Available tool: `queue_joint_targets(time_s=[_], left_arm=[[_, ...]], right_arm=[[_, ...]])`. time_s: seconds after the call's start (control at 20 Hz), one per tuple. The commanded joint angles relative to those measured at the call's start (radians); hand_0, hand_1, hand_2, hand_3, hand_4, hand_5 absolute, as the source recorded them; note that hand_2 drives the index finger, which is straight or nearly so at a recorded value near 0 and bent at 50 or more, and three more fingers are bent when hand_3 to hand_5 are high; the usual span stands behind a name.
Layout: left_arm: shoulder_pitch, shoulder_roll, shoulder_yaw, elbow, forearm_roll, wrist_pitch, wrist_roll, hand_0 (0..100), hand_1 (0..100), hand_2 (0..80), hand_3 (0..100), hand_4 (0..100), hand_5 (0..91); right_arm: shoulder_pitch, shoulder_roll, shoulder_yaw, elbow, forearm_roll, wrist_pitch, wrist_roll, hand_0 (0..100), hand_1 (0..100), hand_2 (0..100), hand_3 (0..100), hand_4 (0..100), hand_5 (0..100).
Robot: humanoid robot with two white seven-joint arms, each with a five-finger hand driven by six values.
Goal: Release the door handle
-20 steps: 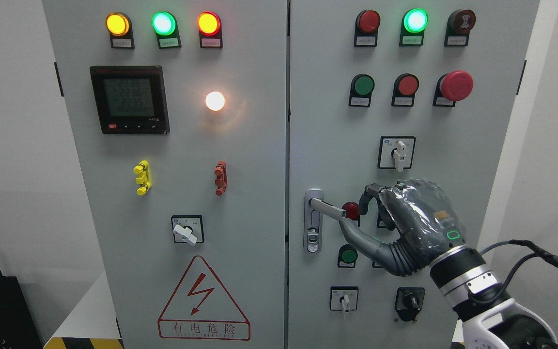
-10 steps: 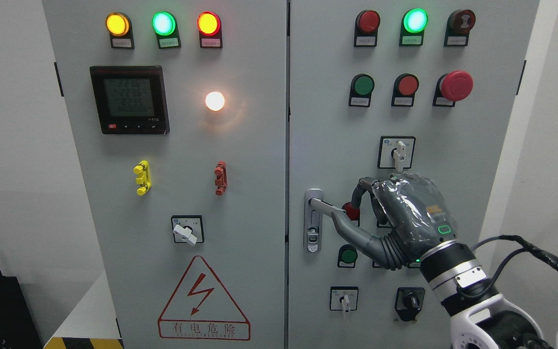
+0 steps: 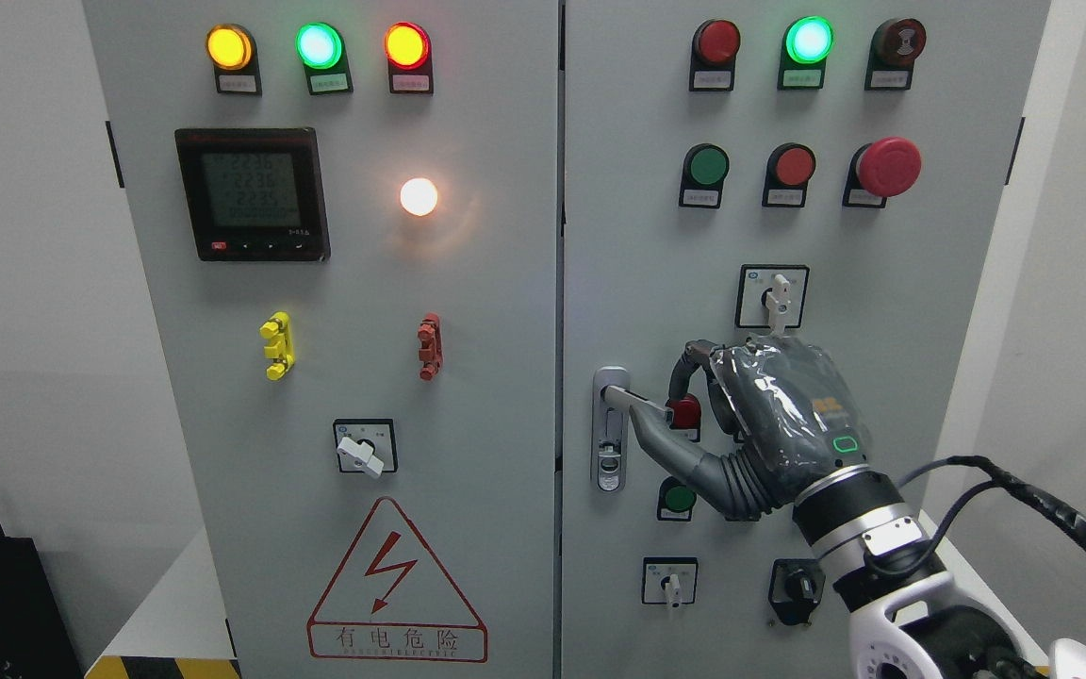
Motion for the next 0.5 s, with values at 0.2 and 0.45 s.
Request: queue_joint_targets(time_s=[0.2, 0.45], left_arm=[[0.000, 0.000, 0.000, -0.031, 0.000, 0.000, 0.001, 12, 39, 0.0, 0, 0, 0.0], [0.000, 0.000, 0.000, -0.031, 0.001, 0.000, 0.001, 12, 39, 0.0, 0, 0, 0.0]], right_arm=[[0.005, 0.031, 0.004, 0.003, 0.001, 0.050, -0.001, 35, 19, 54, 100, 96, 100], [-0.001, 0.033, 0.004, 0.014, 0.002, 0.052, -0.001, 35, 19, 54, 100, 96, 100]])
